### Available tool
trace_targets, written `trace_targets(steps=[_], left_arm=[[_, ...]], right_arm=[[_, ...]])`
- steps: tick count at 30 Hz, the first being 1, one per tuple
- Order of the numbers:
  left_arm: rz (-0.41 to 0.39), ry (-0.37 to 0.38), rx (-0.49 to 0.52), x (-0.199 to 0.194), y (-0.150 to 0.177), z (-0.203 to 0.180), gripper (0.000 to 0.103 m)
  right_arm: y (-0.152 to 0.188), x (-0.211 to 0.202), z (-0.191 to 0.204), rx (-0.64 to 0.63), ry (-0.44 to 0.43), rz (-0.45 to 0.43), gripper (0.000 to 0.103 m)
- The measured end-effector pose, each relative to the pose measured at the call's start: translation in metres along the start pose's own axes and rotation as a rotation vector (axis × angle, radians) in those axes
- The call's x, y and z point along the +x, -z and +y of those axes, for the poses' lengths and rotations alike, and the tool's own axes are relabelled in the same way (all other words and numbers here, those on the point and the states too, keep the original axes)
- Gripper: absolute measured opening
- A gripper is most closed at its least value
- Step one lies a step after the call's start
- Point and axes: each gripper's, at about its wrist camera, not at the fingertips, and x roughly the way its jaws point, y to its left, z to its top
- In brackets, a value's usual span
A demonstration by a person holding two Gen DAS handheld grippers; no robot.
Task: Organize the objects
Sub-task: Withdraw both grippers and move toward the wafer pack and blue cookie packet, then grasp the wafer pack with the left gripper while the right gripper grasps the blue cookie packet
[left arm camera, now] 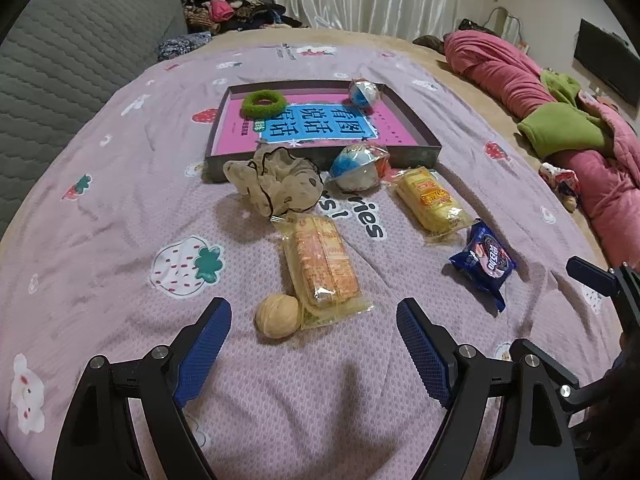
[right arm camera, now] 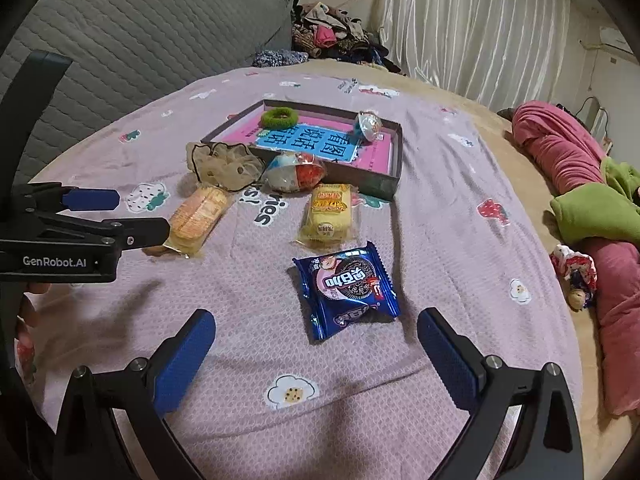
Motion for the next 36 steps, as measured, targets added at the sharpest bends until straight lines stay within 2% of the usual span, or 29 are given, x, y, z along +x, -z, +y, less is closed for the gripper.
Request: trace_targets(steps=[29,36], left_arm=[[0.067,-0.011,-0.013,0.062,-0.023,0.002,0.086],[0.082,-0.048,-0.008,0.075,-0.026,0.001,0.086]], right_arm=[[-0.016,0.057,-0.025,0.086,-0.05,0.044,0.102],[-0.018,0.069,-0.028,0.093,-0.054,0.056,0.102]])
